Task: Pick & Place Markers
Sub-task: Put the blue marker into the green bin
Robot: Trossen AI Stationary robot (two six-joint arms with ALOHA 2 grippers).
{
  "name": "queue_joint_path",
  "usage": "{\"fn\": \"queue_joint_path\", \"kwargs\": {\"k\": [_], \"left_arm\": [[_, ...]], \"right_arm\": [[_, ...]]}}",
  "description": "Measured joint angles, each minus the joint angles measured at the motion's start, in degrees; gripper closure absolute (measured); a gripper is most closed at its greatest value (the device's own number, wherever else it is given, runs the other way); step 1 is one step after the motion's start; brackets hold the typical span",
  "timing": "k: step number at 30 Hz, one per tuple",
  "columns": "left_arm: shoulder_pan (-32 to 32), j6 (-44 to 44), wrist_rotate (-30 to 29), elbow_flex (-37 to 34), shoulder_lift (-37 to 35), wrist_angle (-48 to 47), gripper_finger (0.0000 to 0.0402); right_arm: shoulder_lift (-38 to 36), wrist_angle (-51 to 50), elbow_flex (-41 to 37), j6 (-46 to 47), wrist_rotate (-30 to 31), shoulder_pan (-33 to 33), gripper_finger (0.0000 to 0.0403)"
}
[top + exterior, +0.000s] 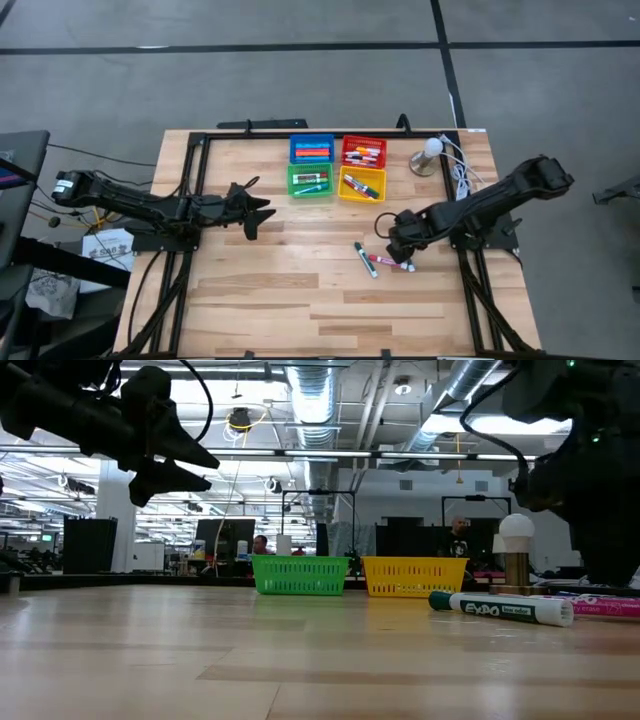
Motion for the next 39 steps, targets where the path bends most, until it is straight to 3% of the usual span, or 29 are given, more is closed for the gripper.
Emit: {"fn": "queue_joint_path", "kwargs": {"k": [16, 23, 39], "left_arm": [[0.0, 0.0, 0.0, 0.0, 0.0, 1.0, 0.0198], [0.0, 0.0, 0.0, 0.1, 0.0, 1.0, 0.0198], [0.0, 0.0, 0.0, 0.1, 0.0, 1.2, 0.0198]], "right_arm": [[2.8, 2.5, -0.1, 1.4, 3.1, -0.3, 0.0182], [2.8, 6.4, -3.9, 3.2, 3.1, -0.6, 0.0190], [2.7, 7.8, -6.1, 4.0, 5.7, -0.6, 0.0325]]}}
